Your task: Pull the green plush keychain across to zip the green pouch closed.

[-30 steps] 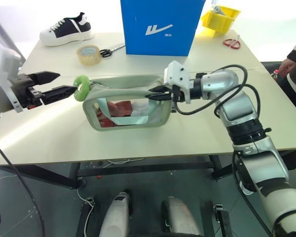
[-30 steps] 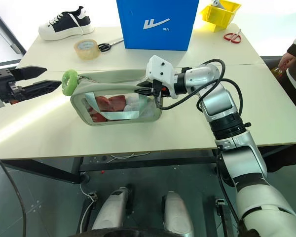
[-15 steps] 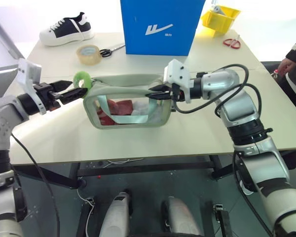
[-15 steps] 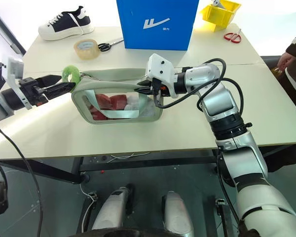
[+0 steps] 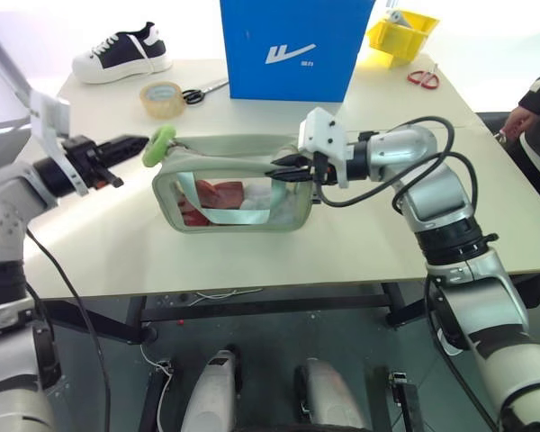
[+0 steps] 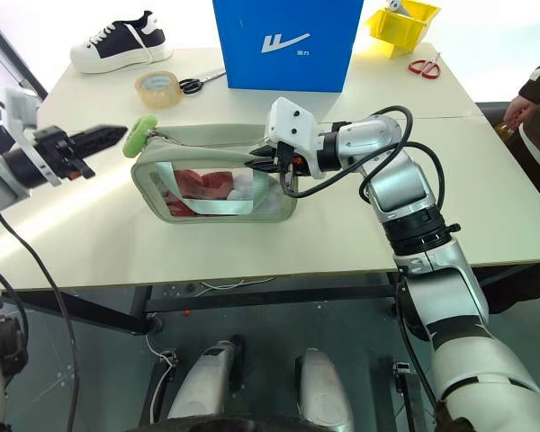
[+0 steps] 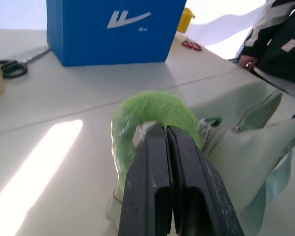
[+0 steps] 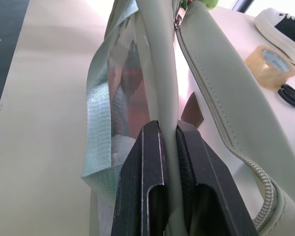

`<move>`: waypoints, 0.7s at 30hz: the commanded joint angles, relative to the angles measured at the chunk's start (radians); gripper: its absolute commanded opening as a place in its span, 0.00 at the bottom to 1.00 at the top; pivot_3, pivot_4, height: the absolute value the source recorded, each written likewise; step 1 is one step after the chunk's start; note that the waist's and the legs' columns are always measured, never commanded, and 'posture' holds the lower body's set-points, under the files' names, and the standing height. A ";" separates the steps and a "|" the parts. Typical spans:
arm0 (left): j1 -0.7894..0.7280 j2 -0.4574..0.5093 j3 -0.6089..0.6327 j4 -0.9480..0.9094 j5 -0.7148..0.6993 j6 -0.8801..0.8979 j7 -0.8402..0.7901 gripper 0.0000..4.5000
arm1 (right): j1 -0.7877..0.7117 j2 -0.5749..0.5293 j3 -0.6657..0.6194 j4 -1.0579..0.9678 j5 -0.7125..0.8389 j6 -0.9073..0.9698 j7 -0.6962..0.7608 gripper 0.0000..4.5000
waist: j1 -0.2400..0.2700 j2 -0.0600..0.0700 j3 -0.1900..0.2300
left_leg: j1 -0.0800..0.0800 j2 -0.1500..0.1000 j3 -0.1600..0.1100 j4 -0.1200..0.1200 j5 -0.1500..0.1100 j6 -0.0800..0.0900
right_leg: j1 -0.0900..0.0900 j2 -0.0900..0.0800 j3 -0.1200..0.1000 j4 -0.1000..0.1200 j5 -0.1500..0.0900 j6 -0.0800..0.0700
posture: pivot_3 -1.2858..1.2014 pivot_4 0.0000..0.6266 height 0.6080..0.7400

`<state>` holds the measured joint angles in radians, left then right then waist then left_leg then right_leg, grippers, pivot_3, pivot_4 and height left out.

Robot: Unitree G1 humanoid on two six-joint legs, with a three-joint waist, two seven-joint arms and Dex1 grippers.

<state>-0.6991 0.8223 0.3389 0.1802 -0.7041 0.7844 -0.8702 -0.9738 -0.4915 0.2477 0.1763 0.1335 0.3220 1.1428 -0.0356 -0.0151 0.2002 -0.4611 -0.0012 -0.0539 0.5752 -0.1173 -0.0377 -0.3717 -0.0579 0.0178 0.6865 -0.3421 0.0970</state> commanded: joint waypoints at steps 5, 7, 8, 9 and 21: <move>-0.002 0.027 -0.018 -0.063 0.007 0.010 -0.017 0.01 | -0.011 -0.003 -0.033 -0.033 0.012 -0.017 -0.021 0.00 | -0.003 0.000 0.000 | 0.000 0.000 0.000 0.000 0.000 0.000 | 0.000 0.000 0.000 0.000 0.000 0.000 | 0.52 0.24 1.00; 0.025 0.033 -0.029 -0.065 0.031 -0.011 -0.027 0.01 | -0.009 -0.005 -0.034 -0.035 0.012 -0.017 -0.023 0.00 | -0.004 0.000 0.000 | 0.000 0.000 0.000 0.000 0.000 0.000 | 0.000 0.000 0.000 0.000 0.000 0.000 | 0.52 0.24 1.00; 0.033 0.035 -0.034 -0.056 0.050 -0.024 -0.022 0.12 | -0.008 -0.006 -0.034 -0.036 0.012 -0.017 -0.023 0.00 | -0.004 0.000 0.000 | 0.000 0.000 0.000 0.000 0.000 0.000 | 0.000 0.000 0.000 0.000 0.000 0.000 | 0.52 0.24 1.00; 0.040 0.035 -0.040 -0.047 0.065 -0.038 -0.023 0.18 | -0.007 -0.007 -0.034 -0.038 0.013 -0.016 -0.023 0.00 | -0.004 0.000 0.000 | 0.000 0.000 0.000 0.000 0.000 0.000 | 0.000 0.000 0.000 0.000 0.000 0.000 | 0.52 0.24 1.00; 0.081 0.019 -0.096 -0.053 0.137 -0.090 -0.044 0.81 | -0.004 -0.016 -0.030 -0.039 0.011 -0.013 -0.019 0.00 | -0.003 0.000 0.000 | 0.000 0.000 0.000 0.000 0.000 0.000 | 0.000 0.000 0.000 0.000 0.000 0.000 | 0.52 0.24 1.00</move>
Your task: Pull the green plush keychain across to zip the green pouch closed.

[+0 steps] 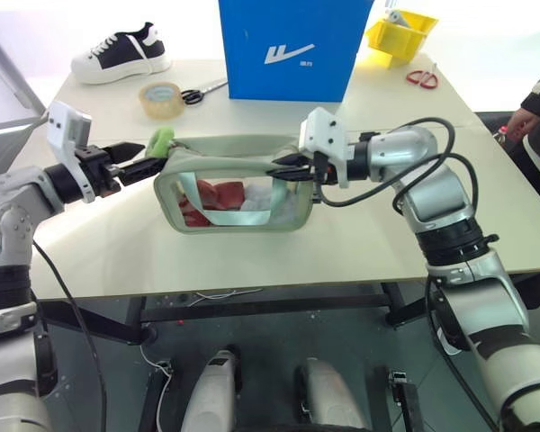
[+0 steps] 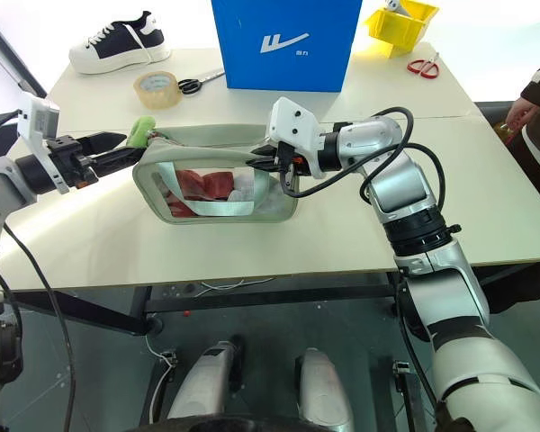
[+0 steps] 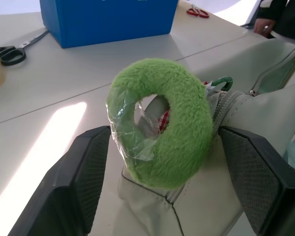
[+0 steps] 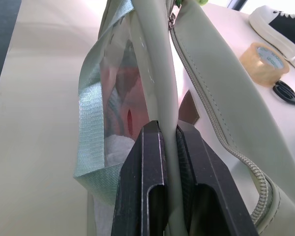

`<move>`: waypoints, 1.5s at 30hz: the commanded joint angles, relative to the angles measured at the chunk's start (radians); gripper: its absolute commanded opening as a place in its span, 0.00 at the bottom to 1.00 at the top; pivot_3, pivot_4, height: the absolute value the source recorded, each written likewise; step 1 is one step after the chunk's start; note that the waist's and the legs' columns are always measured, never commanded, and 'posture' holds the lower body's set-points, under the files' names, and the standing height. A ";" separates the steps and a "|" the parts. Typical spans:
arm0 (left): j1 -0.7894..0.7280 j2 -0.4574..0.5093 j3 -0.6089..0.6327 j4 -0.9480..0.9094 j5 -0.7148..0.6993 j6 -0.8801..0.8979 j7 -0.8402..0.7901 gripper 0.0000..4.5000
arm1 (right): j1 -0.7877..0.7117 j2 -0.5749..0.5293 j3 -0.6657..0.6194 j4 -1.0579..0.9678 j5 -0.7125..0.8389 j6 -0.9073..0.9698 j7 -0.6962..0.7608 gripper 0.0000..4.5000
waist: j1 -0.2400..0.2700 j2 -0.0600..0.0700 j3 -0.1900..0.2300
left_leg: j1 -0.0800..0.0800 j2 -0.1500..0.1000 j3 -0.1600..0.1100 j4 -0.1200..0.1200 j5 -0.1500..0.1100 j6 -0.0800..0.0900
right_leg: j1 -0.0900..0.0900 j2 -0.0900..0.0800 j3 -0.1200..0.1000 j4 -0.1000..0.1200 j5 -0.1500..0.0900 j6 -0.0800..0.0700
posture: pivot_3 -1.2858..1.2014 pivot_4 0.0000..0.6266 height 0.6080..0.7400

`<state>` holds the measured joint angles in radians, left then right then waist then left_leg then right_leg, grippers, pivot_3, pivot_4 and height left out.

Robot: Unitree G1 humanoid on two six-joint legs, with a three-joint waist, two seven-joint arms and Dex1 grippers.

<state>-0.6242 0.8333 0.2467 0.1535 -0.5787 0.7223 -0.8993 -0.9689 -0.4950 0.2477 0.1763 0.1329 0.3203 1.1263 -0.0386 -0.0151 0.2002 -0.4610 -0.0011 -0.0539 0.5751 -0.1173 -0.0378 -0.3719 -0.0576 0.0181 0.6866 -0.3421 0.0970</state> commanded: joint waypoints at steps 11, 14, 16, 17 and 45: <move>-0.059 0.011 0.015 -0.028 0.007 -0.048 -0.024 0.06 | -0.012 -0.007 -0.025 -0.042 0.011 -0.010 -0.003 0.00 | 0.002 0.000 0.000 | 0.000 0.000 0.000 0.000 0.000 0.000 | 0.000 0.000 0.000 0.000 0.000 0.000 | 0.52 0.24 1.00; -0.095 0.011 0.002 -0.058 0.002 -0.037 -0.027 0.02 | -0.013 -0.005 -0.024 -0.038 0.010 -0.013 -0.005 0.00 | 0.001 0.000 0.000 | 0.000 0.000 0.000 0.000 0.000 0.000 | 0.000 0.000 0.000 0.000 0.000 0.000 | 0.52 0.24 1.00; -0.120 0.006 -0.019 -0.086 0.003 -0.035 -0.034 0.02 | -0.015 -0.003 -0.024 -0.034 0.008 -0.016 -0.007 0.00 | 0.002 0.000 0.000 | 0.000 0.000 0.000 0.000 0.000 0.000 | 0.000 0.000 0.000 0.000 0.000 0.000 | 0.52 0.24 1.00; -0.132 0.000 -0.032 -0.104 0.001 -0.032 -0.037 0.02 | -0.015 -0.003 -0.023 -0.033 0.008 -0.016 -0.008 0.00 | 0.003 0.000 0.000 | 0.000 0.000 0.000 0.000 0.000 0.000 | 0.000 0.000 0.000 0.000 0.000 0.000 | 0.52 0.24 1.00; 0.083 0.186 -0.068 -0.255 0.061 -0.021 -0.155 0.99 | 0.006 -0.013 -0.025 -0.058 0.001 -0.016 -0.022 0.00 | -0.002 0.000 0.000 | 0.002 0.001 0.000 -0.001 0.000 0.000 | 0.001 0.001 0.001 0.000 0.000 0.000 | 0.52 0.24 1.00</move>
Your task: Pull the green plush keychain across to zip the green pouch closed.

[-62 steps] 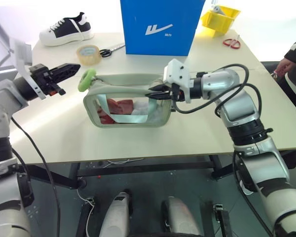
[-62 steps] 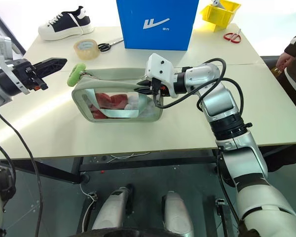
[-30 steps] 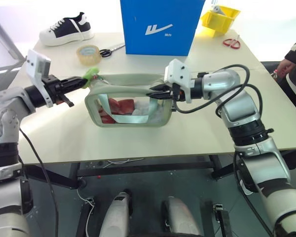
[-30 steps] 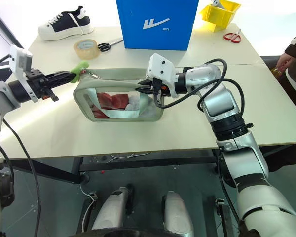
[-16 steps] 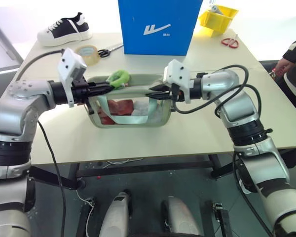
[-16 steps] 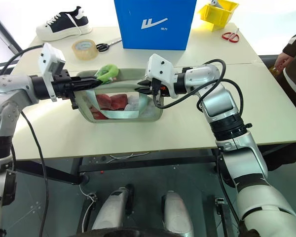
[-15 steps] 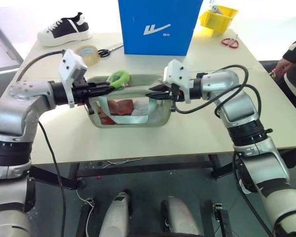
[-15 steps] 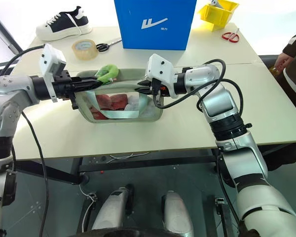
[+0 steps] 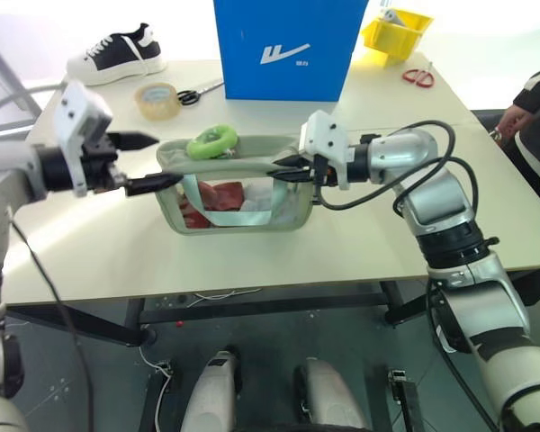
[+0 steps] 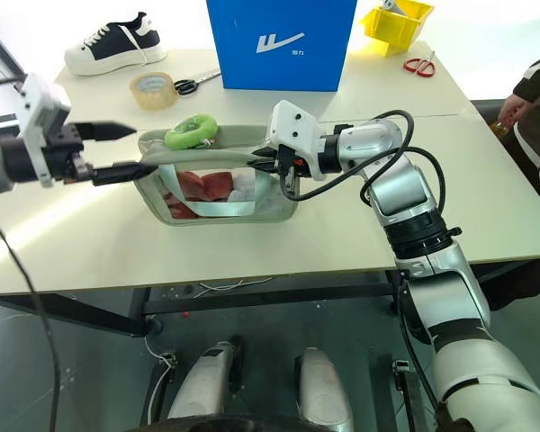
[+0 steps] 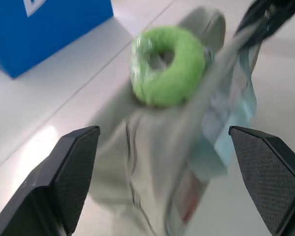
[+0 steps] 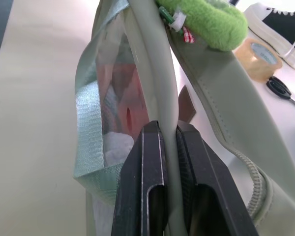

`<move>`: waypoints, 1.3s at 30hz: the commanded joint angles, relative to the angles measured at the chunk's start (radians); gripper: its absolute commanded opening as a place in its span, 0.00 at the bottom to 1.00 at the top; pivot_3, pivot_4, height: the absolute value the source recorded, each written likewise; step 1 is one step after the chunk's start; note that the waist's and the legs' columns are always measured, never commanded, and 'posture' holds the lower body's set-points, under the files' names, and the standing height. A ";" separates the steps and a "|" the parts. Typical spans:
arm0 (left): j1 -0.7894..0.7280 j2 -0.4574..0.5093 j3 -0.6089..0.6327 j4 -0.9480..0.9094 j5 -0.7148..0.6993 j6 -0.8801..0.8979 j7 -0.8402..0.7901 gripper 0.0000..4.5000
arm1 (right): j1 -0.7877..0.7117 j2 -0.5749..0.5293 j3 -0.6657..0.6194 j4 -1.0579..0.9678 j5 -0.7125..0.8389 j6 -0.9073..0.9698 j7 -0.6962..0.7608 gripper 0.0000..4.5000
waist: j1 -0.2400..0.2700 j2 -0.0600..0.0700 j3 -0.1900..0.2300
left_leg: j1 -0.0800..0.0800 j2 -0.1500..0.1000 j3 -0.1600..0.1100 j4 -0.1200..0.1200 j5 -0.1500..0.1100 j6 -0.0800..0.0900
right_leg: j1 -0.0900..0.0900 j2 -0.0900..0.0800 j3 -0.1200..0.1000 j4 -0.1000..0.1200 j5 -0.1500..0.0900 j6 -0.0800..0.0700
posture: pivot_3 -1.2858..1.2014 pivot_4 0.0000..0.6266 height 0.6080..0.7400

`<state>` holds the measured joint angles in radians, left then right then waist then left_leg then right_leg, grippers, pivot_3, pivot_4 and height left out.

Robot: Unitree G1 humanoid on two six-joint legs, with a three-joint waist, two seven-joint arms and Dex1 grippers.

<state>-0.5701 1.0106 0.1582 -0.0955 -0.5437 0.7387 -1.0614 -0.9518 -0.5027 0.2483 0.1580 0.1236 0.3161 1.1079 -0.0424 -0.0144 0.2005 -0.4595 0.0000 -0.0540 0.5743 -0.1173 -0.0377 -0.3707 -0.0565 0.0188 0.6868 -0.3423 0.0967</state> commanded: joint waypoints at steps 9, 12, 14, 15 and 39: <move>-0.011 -0.105 -0.001 0.102 0.075 -0.125 0.077 0.99 | -0.023 0.009 -0.016 -0.030 0.010 -0.015 0.000 0.00 | 0.006 -0.001 0.000 | -0.001 0.000 0.000 0.000 0.000 0.000 | -0.001 0.000 -0.001 0.000 0.000 0.000 | 0.52 0.24 1.00; -0.015 -0.123 -0.006 0.110 0.080 -0.132 0.071 0.80 | -0.023 0.013 -0.015 -0.031 0.009 -0.015 0.000 0.00 | 0.000 0.000 0.000 | -0.001 -0.001 0.000 0.000 0.000 0.000 | -0.001 0.000 0.000 0.000 0.000 0.000 | 0.52 0.24 1.00; -0.023 -0.126 0.002 0.110 0.067 -0.125 0.066 0.57 | -0.023 0.013 -0.016 -0.032 0.008 -0.014 0.000 0.00 | 0.001 0.000 0.000 | -0.001 -0.001 0.000 0.000 0.000 0.000 | -0.001 0.000 0.000 0.000 0.000 0.000 | 0.52 0.24 1.00; -0.024 -0.122 0.003 0.114 0.070 -0.129 0.060 0.46 | -0.023 0.013 -0.016 -0.033 0.007 -0.013 -0.001 0.00 | 0.001 0.000 0.000 | -0.001 0.000 0.000 0.000 0.000 0.000 | -0.001 0.000 0.000 0.000 0.000 0.000 | 0.52 0.24 1.00; -0.014 -0.092 -0.019 0.210 0.158 -0.258 0.038 0.00 | -0.329 0.191 -0.252 0.182 0.281 0.415 -0.176 0.70 | -0.009 0.000 0.000 | 0.001 0.001 -0.001 -0.002 0.000 0.000 | -0.002 0.000 0.001 0.002 0.000 0.000 | 0.52 0.24 1.00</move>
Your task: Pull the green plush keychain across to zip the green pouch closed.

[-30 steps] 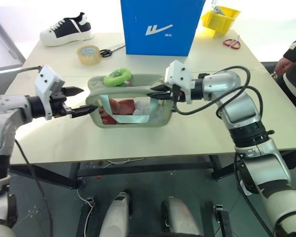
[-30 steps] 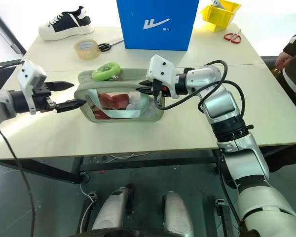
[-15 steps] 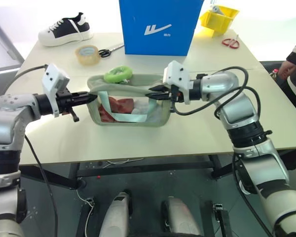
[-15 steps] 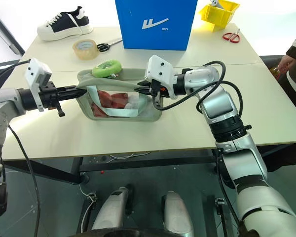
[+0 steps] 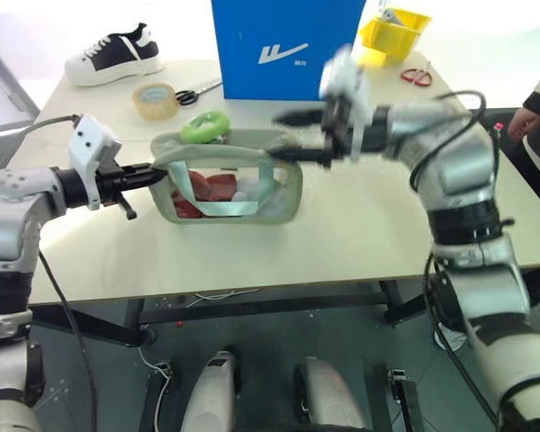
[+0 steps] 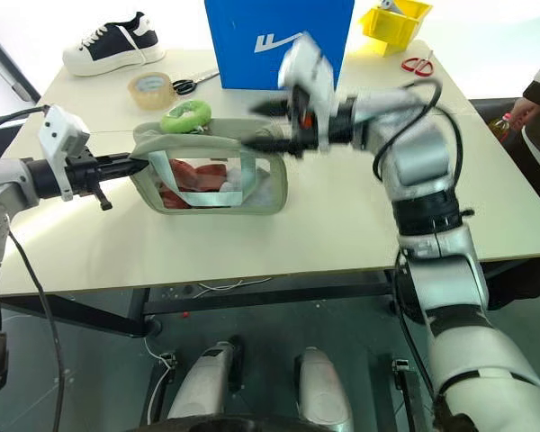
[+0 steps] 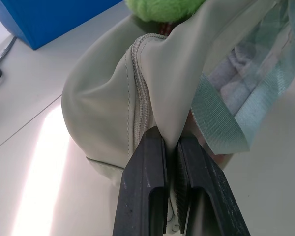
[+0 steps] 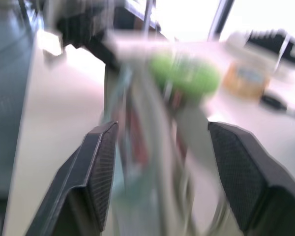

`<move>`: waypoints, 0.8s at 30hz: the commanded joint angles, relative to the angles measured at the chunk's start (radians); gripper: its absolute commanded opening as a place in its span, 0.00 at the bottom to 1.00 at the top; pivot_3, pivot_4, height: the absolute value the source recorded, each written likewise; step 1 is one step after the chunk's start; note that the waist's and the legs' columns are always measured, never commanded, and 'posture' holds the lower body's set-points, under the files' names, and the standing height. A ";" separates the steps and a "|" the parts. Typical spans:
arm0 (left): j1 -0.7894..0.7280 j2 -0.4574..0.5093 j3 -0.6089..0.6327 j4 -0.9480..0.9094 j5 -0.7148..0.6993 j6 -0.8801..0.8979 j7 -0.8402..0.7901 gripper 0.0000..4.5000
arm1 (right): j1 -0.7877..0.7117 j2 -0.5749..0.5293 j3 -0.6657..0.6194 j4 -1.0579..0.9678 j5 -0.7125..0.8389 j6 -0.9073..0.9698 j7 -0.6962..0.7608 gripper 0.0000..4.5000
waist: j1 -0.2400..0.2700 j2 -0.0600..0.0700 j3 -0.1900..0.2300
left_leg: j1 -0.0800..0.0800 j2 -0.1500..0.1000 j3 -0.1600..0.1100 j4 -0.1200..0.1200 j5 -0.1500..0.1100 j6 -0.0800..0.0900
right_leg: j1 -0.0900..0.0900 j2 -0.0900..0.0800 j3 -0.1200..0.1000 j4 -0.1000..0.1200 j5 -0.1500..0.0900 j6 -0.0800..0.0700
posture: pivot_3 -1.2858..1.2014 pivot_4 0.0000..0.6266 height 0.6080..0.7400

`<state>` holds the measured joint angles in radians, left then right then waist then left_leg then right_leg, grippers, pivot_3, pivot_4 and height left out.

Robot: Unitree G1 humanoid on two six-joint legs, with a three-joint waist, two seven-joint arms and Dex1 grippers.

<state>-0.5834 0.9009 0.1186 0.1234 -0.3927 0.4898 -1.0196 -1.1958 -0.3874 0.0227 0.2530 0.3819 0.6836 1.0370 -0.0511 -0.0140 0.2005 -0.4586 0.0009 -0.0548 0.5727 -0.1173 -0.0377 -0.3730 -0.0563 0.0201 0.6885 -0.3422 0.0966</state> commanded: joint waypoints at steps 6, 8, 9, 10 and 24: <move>-0.018 0.006 0.012 -0.014 -0.006 -0.002 -0.024 0.00 | -0.189 0.202 0.042 0.399 -0.097 -0.079 -0.192 0.70 | 0.008 -0.001 -0.001 | 0.000 -0.002 0.002 0.000 0.000 0.000 | 0.000 0.000 0.000 0.000 0.000 0.000 | 0.52 0.24 1.00; -0.017 0.004 0.009 -0.023 -0.005 0.000 -0.025 0.00 | -0.232 0.236 0.050 0.534 -0.127 -0.129 -0.205 0.70 | 0.010 -0.001 -0.001 | -0.002 -0.002 0.002 0.001 0.000 0.000 | -0.001 0.000 0.000 0.000 0.000 0.000 | 0.52 0.24 1.00; -0.015 0.002 0.007 -0.026 -0.005 0.000 -0.024 0.00 | -0.246 0.248 0.056 0.584 -0.144 -0.161 -0.205 0.70 | 0.009 -0.001 -0.001 | -0.003 -0.002 0.002 0.001 0.000 0.000 | -0.002 0.000 0.000 0.000 0.000 0.000 | 0.52 0.24 1.00; -0.012 0.002 0.007 -0.032 -0.006 0.001 -0.022 0.00 | -0.260 0.260 0.053 0.628 -0.150 -0.176 -0.204 0.70 | 0.008 -0.001 -0.001 | -0.003 -0.003 0.002 0.001 0.000 0.000 | -0.002 0.000 0.000 -0.001 0.000 0.000 | 0.52 0.24 1.00; 0.044 0.005 0.027 -0.098 -0.008 0.012 0.002 0.00 | -0.340 0.292 -0.017 0.771 -0.152 -0.194 -0.127 0.09 | 0.007 -0.001 -0.001 | -0.002 -0.003 0.001 0.000 0.000 0.000 | -0.001 0.000 -0.001 0.000 0.000 0.000 | 0.52 0.24 1.00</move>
<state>-0.5430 0.8974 0.1348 0.0463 -0.4031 0.4988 -1.0190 -1.4832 -0.0880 0.0289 1.0372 0.2200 0.4974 0.8928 -0.0446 -0.0148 0.1999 -0.4605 -0.0016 -0.0535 0.5728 -0.1173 -0.0381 -0.3743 -0.0559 0.0195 0.6884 -0.3420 0.0963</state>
